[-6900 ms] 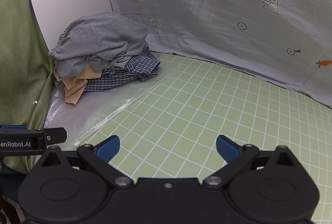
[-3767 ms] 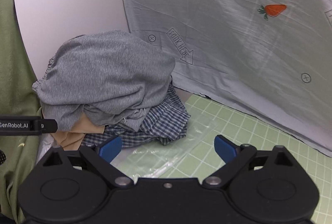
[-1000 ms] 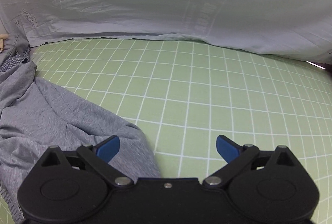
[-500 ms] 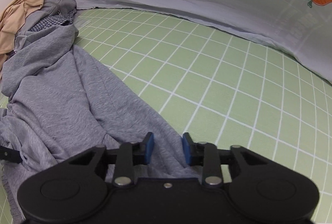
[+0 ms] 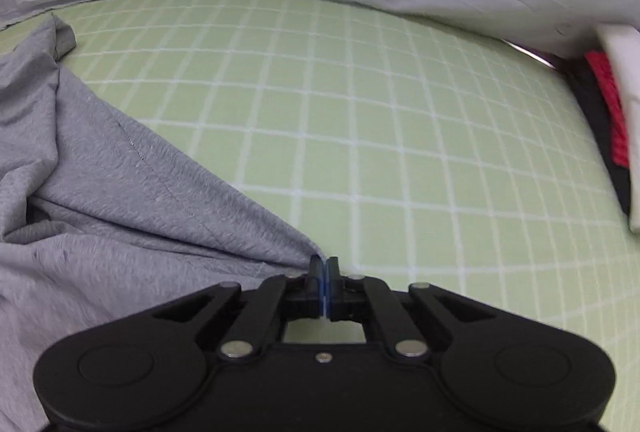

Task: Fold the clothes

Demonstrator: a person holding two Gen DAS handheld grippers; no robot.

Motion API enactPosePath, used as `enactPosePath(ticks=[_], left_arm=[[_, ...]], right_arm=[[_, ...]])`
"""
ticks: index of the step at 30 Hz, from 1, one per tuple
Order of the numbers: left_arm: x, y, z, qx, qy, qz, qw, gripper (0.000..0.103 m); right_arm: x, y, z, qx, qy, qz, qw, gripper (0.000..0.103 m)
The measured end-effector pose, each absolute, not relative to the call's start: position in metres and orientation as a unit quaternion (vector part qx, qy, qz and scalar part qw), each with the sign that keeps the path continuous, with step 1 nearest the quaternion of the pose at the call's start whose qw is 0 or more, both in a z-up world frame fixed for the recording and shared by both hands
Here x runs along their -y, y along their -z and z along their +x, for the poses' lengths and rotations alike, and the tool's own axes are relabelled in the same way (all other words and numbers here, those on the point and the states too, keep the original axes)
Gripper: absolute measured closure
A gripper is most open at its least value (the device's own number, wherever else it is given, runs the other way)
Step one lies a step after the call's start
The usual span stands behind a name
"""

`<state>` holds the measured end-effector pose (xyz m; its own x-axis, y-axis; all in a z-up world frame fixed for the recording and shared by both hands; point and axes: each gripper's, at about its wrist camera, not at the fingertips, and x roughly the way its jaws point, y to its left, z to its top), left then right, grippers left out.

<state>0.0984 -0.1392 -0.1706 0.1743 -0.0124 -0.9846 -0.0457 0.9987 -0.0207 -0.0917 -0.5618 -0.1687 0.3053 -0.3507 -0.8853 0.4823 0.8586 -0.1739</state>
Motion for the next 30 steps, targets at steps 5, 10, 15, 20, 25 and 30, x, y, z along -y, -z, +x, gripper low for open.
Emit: enactPosePath(ticks=[5, 10, 15, 20, 25, 30], left_arm=[[0.152, 0.172, 0.096, -0.643, -0.002, 0.004, 0.766, 0.002], [0.144, 0.172, 0.096, -0.648, -0.006, -0.019, 0.761, 0.002], [0.139, 0.175, 0.094, -0.648, -0.012, -0.028, 0.761, 0.002], [0.139, 0.177, 0.096, -0.645, -0.02, -0.022, 0.763, 0.001], [0.138, 0.179, 0.104, -0.641, -0.026, -0.021, 0.767, 0.001], [0.133, 0.179, 0.119, -0.634, -0.037, -0.022, 0.772, 0.001]], right_arm=[[0.564, 0.165, -0.129, -0.543, 0.285, 0.074, 0.786, 0.097], [0.557, 0.158, -0.1, -0.5, 0.264, 0.081, 0.821, 0.059], [0.54, 0.161, -0.04, -0.48, 0.18, 0.109, 0.852, 0.042], [0.522, 0.17, 0.008, -0.482, 0.128, 0.095, 0.861, 0.045], [0.519, 0.169, 0.024, -0.482, 0.057, 0.046, 0.873, 0.096], [0.555, 0.172, 0.006, -0.479, 0.111, 0.012, 0.871, 0.102]])
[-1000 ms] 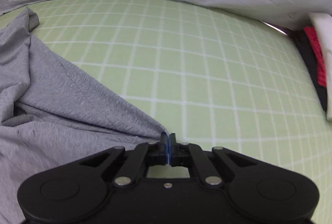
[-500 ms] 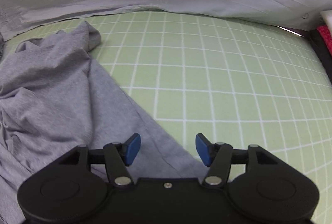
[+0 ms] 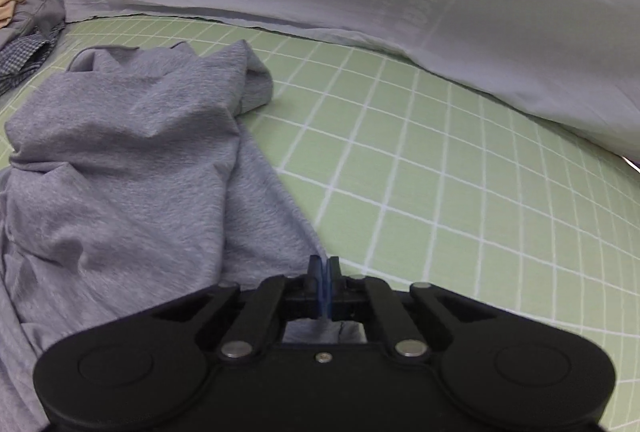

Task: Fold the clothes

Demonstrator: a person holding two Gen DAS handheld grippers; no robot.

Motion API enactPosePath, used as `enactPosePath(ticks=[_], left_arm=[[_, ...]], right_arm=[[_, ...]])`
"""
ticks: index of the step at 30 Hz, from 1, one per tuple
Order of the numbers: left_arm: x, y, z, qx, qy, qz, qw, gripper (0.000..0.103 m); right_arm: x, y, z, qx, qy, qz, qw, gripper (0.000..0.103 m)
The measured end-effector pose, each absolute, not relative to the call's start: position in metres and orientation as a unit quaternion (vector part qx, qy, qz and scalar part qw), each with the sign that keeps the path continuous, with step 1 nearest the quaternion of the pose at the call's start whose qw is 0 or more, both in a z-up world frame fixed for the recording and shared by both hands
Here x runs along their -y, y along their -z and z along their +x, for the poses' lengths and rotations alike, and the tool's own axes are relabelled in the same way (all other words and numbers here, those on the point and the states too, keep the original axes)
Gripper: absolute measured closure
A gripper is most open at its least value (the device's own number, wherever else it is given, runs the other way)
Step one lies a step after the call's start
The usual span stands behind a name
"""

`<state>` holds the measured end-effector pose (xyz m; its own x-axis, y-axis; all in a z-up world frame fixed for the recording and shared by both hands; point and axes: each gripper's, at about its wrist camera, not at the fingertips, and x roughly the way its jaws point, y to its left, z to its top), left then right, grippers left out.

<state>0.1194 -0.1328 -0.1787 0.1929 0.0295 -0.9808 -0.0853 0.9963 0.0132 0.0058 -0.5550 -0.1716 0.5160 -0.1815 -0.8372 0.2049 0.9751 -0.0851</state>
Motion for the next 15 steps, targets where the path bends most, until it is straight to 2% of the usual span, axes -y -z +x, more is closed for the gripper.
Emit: enactPosePath(ticks=[5, 10, 12, 15], left_arm=[[0.13, 0.184, 0.129, -0.63, -0.032, -0.021, 0.776, 0.0], [0.147, 0.187, 0.13, -0.626, -0.032, -0.025, 0.779, 0.0], [0.167, 0.187, 0.128, -0.625, -0.033, -0.027, 0.78, 0.0], [0.181, 0.186, 0.123, -0.618, -0.029, -0.026, 0.785, 0.006]], right_arm=[[0.64, 0.172, -0.053, -0.465, 0.297, 0.046, 0.832, 0.102], [0.697, 0.171, -0.132, -0.445, 0.494, 0.047, 0.746, 0.101], [0.706, 0.175, -0.157, -0.446, 0.519, 0.079, 0.725, 0.101], [0.701, 0.183, -0.181, -0.454, 0.522, 0.112, 0.714, 0.101]])
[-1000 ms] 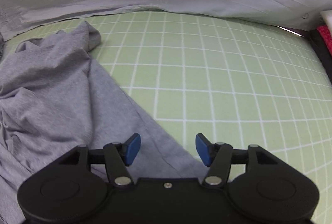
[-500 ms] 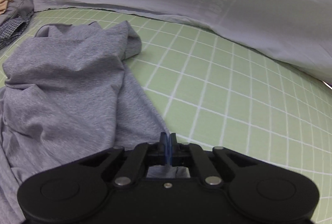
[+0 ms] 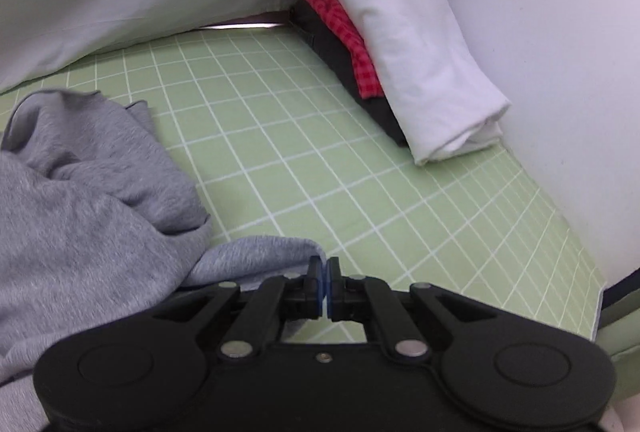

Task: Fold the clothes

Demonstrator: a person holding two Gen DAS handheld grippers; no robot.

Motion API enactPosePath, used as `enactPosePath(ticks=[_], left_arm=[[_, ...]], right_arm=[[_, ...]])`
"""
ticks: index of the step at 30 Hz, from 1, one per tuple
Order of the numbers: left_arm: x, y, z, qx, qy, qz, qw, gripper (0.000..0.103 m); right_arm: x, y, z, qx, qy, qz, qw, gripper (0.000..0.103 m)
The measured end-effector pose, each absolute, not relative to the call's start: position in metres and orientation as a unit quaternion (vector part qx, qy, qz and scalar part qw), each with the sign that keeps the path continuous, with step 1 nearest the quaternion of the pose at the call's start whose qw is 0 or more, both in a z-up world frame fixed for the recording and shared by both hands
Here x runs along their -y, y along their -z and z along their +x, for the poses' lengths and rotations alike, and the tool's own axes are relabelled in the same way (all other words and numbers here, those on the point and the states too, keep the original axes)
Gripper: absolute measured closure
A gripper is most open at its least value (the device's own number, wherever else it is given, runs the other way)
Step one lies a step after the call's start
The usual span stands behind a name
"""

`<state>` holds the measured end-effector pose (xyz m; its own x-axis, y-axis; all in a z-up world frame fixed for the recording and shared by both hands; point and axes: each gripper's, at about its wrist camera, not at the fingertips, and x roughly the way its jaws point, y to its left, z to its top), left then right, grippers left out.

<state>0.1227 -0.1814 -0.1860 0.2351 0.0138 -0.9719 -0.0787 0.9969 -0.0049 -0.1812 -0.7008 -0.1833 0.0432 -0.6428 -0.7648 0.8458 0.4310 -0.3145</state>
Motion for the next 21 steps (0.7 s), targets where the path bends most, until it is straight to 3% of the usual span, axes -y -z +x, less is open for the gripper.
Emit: enactPosePath(ticks=[4, 6, 7, 15, 19, 21], left_arm=[[0.197, 0.183, 0.113, -0.598, -0.007, -0.011, 0.801, 0.034], [0.192, 0.179, 0.111, -0.593, 0.006, -0.003, 0.805, 0.046], [0.188, 0.177, 0.109, -0.591, 0.011, -0.001, 0.806, 0.051], [0.143, 0.181, 0.114, -0.58, 0.03, -0.018, 0.814, 0.057], [0.125, 0.182, 0.141, -0.563, 0.017, -0.033, 0.826, 0.057], [0.116, 0.179, 0.156, -0.558, 0.01, -0.041, 0.829, 0.057]], right_arm=[[0.678, 0.196, -0.18, -0.473, 0.507, 0.116, 0.712, 0.099], [0.675, 0.199, -0.175, -0.469, 0.5, 0.135, 0.716, 0.085], [0.673, 0.2, -0.173, -0.467, 0.497, 0.141, 0.718, 0.083], [0.667, 0.183, -0.162, -0.446, 0.486, 0.156, 0.735, 0.066], [0.665, 0.175, -0.166, -0.432, 0.476, 0.186, 0.743, 0.049], [0.661, 0.173, -0.168, -0.431, 0.467, 0.193, 0.748, 0.047]])
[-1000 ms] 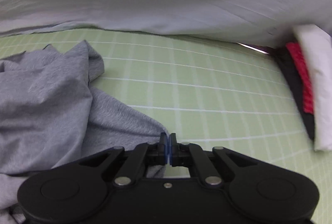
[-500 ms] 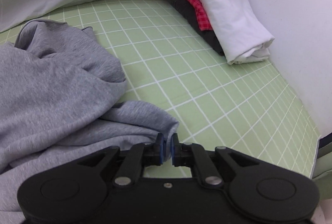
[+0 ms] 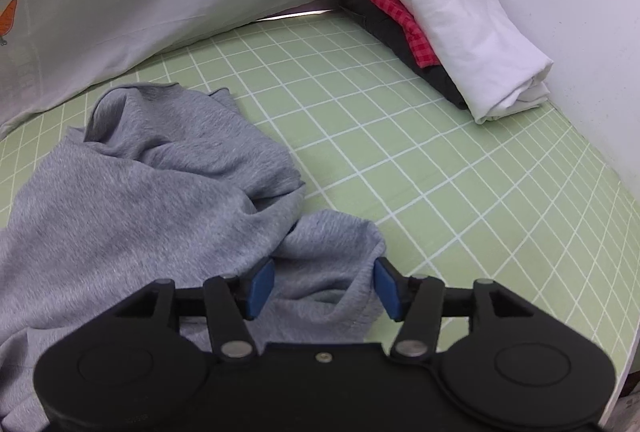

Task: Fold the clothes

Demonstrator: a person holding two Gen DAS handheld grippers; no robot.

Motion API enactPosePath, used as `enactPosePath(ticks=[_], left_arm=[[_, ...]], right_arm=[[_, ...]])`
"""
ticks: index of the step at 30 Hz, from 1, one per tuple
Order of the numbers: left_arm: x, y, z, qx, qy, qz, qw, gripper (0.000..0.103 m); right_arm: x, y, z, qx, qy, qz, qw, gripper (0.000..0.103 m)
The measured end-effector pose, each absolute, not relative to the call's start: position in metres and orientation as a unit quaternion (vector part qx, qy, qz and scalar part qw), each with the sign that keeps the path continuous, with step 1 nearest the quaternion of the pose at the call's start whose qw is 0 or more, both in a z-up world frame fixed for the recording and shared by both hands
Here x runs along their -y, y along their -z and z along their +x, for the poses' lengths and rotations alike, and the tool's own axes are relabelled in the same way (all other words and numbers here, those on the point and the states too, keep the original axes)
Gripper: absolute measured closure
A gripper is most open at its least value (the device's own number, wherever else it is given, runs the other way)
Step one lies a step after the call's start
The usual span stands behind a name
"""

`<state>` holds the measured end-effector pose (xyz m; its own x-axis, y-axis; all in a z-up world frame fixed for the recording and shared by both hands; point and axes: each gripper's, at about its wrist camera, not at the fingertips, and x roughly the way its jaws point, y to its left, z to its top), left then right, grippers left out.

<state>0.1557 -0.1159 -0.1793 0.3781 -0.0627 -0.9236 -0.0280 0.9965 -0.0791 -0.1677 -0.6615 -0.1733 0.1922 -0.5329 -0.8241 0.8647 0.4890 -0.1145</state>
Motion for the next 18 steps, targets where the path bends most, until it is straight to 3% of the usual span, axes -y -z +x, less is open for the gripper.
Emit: enactPosePath(ticks=[7, 10, 18], left_arm=[[0.097, 0.156, 0.17, -0.542, 0.02, -0.076, 0.837, 0.051], [0.105, 0.148, 0.142, -0.542, 0.045, -0.068, 0.837, 0.043], [0.127, 0.166, 0.055, -0.594, 0.088, -0.054, 0.798, 0.042]], right_arm=[[0.643, 0.164, -0.166, -0.431, 0.455, 0.18, 0.759, 0.043], [0.636, 0.165, -0.166, -0.426, 0.446, 0.191, 0.764, 0.041], [0.6, 0.168, -0.171, -0.431, 0.4, 0.181, 0.788, 0.033]])
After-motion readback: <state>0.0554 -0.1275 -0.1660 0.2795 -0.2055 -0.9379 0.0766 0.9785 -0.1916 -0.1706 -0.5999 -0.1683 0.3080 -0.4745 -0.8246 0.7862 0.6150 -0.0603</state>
